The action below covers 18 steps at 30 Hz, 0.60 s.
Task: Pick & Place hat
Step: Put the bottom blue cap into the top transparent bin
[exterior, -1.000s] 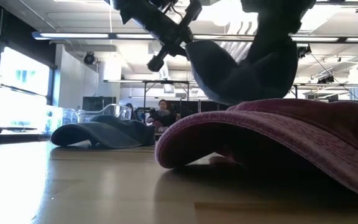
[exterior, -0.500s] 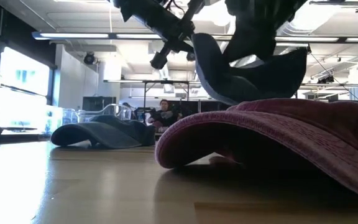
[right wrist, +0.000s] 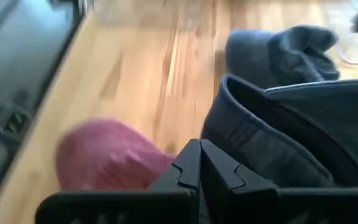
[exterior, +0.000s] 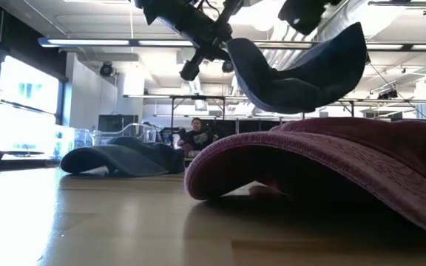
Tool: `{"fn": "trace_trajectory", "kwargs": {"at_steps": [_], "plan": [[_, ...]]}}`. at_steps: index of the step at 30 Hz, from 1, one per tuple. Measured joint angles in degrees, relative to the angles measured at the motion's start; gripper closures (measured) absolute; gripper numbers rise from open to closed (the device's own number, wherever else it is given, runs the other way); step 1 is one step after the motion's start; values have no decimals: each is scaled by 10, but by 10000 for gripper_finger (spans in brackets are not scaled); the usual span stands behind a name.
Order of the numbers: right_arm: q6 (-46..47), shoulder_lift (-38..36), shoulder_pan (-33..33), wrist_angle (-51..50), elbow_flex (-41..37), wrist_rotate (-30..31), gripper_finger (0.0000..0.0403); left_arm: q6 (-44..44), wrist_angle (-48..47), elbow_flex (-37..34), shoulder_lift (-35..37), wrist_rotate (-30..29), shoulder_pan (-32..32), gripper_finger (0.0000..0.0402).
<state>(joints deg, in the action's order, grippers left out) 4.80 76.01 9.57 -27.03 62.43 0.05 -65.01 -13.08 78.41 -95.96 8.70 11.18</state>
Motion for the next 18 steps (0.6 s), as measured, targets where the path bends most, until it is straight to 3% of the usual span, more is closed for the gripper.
{"fn": "trace_trajectory", "kwargs": {"at_steps": [3, 7, 13, 18], "plan": [[-48, 54, -11, -30, 35, -19, 402, -3, -1, 0, 0, 1, 0, 401], [-98, 123, -18, -69, 82, 21, 402, -6, -2, 0, 0, 17, 0, 401], [-113, 171, -12, -91, 116, 181, 402, 3, -3, 0, 0, 32, -4, 401], [-97, 145, -3, -117, 129, 111, 403, 5, -4, 0, 1, 33, -5, 401]]}}
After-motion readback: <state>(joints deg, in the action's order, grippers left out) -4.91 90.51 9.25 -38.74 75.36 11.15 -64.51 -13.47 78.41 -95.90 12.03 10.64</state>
